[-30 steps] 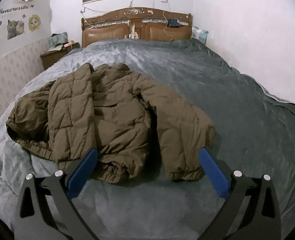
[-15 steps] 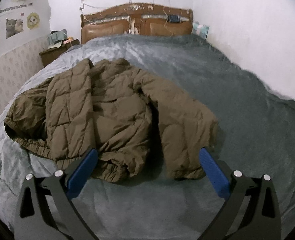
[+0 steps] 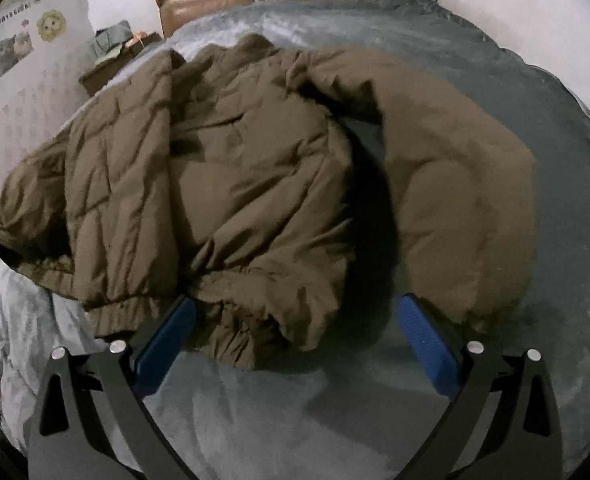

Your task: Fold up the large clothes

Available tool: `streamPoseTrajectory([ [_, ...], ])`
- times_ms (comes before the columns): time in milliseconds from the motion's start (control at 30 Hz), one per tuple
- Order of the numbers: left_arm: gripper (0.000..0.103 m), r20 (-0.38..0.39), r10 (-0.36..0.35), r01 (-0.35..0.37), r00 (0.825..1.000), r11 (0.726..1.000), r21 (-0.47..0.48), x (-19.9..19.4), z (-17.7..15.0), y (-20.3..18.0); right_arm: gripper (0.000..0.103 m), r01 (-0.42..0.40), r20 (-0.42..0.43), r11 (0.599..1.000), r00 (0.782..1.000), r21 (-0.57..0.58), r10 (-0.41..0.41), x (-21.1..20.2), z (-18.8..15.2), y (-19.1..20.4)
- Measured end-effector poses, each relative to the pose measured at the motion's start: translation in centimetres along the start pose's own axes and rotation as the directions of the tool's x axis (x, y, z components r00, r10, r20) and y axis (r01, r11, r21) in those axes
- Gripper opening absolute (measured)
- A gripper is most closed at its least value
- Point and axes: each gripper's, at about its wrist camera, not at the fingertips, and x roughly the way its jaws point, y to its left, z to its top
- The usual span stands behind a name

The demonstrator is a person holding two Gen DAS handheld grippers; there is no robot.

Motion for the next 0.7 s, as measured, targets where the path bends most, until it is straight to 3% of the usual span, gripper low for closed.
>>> streamPoseTrajectory([
  [33,0.100,0.006,-0.002,0.002,1.000,1.000,-0.003,-0.2,0.1,0.0,0.097,-0.006,-0.002,1.000,1.000,-0.004,0.006,0.5,0.1,0.3],
  [67,0.100,0.015,-0.005,0.005,1.000,1.000,-0.003,-0.4,0.0,0.1,0.086,-0.013,-0.002,1.000,1.000,-0.012,0.013,0.9,0.2,0.5],
  [100,0.100,0.024,0.000,-0.001,1.000,1.000,0.003,-0.6,0.1,0.1,0.069,-0.007,-0.005,1.000,1.000,-0.025,0.007,1.4,0.3,0.8],
  [200,0.100,0.016,0.007,-0.007,1.000,1.000,0.010,-0.4,0.0,0.4,0.044,-0.003,-0.043,0.999,0.999,-0.041,0.001,3.0,0.4,1.3],
  [300,0.100,0.014,-0.014,0.014,1.000,1.000,-0.007,-0.4,0.3,1.0,0.028,-0.030,-0.033,0.999,0.999,-0.044,0.029,2.2,0.6,1.3],
  [433,0.100,0.018,0.021,-0.021,1.000,1.000,0.005,-0.1,0.5,1.3,0.020,-0.014,0.035,0.999,0.999,-0.052,0.016,-1.0,1.5,0.9],
  [567,0.100,-0.022,0.007,-0.007,1.000,1.000,-0.011,0.4,0.3,1.8,0.015,-0.010,0.089,0.999,0.996,0.033,0.007,-5.5,1.1,-1.9],
  [700,0.100,-0.039,-0.010,0.011,0.999,0.999,0.034,0.8,0.0,0.4,0.015,0.101,0.159,0.995,0.982,-0.002,-0.100,-9.1,0.7,-3.6],
])
